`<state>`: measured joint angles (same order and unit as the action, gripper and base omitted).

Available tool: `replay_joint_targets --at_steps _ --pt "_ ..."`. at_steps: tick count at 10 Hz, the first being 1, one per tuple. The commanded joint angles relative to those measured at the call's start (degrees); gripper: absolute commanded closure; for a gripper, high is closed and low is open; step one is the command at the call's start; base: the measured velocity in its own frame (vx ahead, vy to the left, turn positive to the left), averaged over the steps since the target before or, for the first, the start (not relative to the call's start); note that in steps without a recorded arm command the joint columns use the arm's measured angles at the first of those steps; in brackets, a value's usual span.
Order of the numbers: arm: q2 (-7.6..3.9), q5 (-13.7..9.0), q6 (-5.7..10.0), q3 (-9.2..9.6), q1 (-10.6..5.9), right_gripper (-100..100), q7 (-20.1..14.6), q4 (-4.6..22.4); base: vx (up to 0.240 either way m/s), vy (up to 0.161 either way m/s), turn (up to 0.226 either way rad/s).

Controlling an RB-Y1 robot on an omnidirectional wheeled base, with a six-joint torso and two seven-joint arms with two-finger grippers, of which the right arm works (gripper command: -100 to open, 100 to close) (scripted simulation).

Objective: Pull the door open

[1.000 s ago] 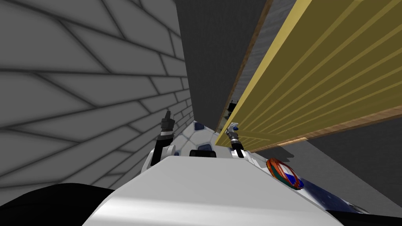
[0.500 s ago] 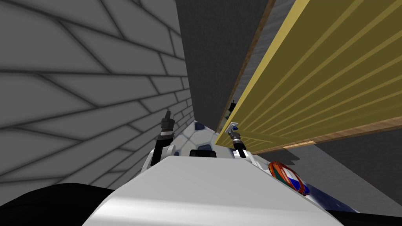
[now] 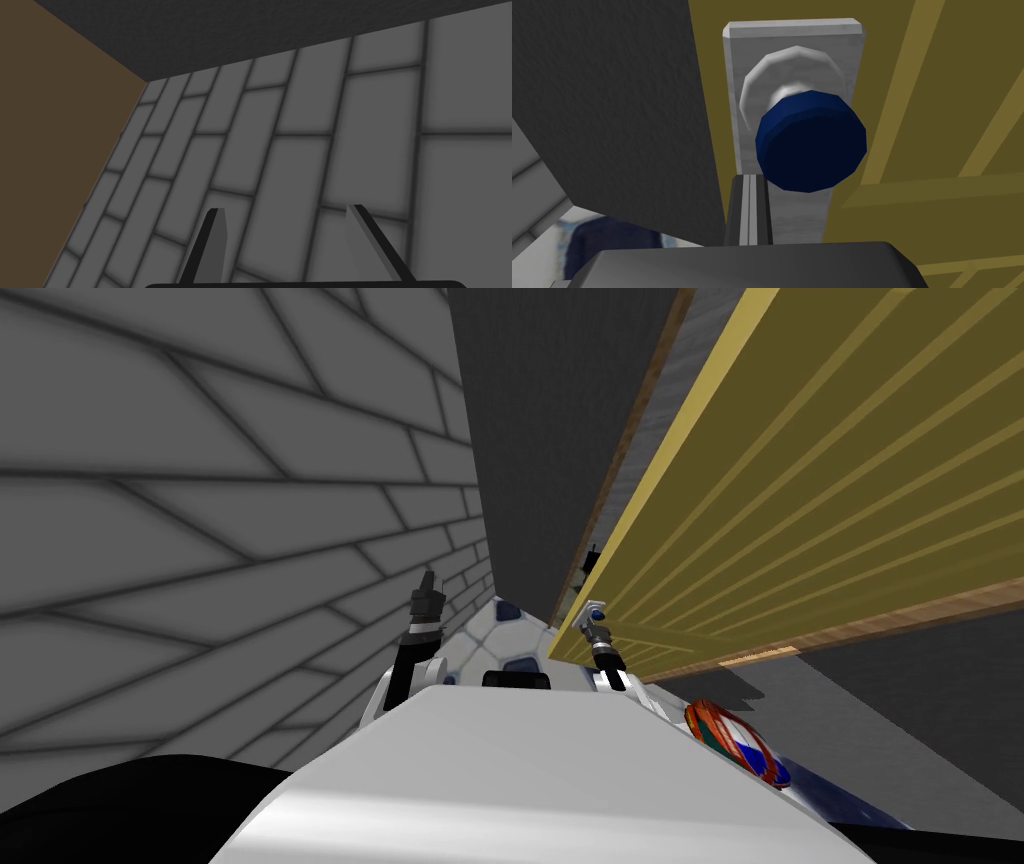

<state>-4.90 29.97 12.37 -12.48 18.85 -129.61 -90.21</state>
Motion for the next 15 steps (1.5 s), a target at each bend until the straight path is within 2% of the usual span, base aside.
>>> replay_joint_targets --at_steps 1,2,3,8,9,10,11,15 --pt "-0.21 -0.06 0.16 -0.41 -0.16 100 0.0 -0.41 0.0 0.0 0.0" --pt "-0.21 -0.06 0.16 -0.41 -0.16 100 0.0 -0.41 0.0 0.0 0.0" --pt "0.1 -0.43 2.02 0.17 -0.41 -100 1.38 0.56 -0.121 -0.027 -0.027" --pt "1.26 -1.61 7.5 0.63 -1.55 -100 5.12 2.06 -0.21 -0.035 -0.038" --pt "1.45 -1.72 8.01 0.67 -1.65 -100 5.47 2.2 -0.174 -0.022 -0.049" --pt "2.23 -1.31 7.08 1.79 -0.92 -100 5.24 2.59 -0.069 0.01 0.033" --pt "1.27 -0.7 6.41 1.75 -0.36 -100 3.53 2.22 -0.008 0.02 0.132" --pt "-0.83 0.42 4.76 0.94 0.26 -100 -0.15 0.65 0.022 -0.009 0.058"
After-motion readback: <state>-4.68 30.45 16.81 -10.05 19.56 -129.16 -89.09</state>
